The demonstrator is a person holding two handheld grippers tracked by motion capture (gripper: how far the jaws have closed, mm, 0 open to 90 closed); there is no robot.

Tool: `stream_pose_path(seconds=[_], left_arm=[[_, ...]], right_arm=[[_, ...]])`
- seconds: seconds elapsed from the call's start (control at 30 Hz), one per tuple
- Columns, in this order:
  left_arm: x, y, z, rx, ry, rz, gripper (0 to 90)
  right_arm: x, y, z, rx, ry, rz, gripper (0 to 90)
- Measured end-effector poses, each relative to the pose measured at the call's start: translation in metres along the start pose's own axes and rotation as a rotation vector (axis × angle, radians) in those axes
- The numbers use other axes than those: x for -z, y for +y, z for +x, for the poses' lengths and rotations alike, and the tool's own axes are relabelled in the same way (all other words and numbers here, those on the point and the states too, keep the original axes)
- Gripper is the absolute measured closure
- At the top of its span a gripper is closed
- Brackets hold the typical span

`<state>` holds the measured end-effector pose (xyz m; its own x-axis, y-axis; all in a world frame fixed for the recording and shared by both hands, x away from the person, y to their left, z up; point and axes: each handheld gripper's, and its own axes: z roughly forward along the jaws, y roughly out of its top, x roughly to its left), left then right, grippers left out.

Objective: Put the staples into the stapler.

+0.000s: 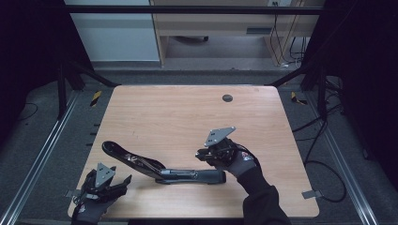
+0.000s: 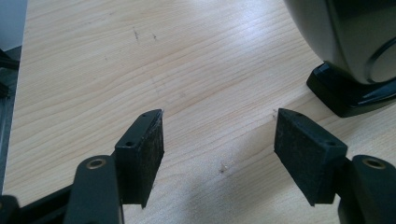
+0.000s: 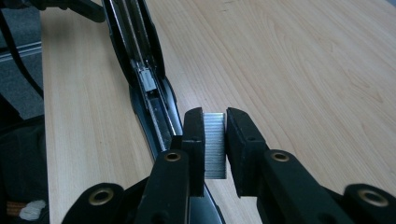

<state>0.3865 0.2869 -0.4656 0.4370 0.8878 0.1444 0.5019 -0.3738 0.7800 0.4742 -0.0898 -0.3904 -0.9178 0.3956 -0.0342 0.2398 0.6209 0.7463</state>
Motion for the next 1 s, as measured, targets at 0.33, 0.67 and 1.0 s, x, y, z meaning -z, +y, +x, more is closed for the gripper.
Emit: stream_pose_path(seconds=[0.33, 0.67, 1.0], left_arm=[[0.0, 0.0, 0.0, -0.001, -0.002, 0.001, 32.5], [-0.001, 0.0, 0.0, -0.001, -0.004, 0.005, 32.5], [-0.001, 0.0, 0.0, -0.002, -0.009, 0.011, 32.4]], right_arm=[[-0.01, 0.005, 0.002, 0.024, 0.053, -0.004, 78.2], [-0.018, 0.007, 0.005, 0.047, 0.092, 0.002, 78.2], [-0.028, 0.008, 0.008, 0.072, 0.131, 0.019, 78.2]])
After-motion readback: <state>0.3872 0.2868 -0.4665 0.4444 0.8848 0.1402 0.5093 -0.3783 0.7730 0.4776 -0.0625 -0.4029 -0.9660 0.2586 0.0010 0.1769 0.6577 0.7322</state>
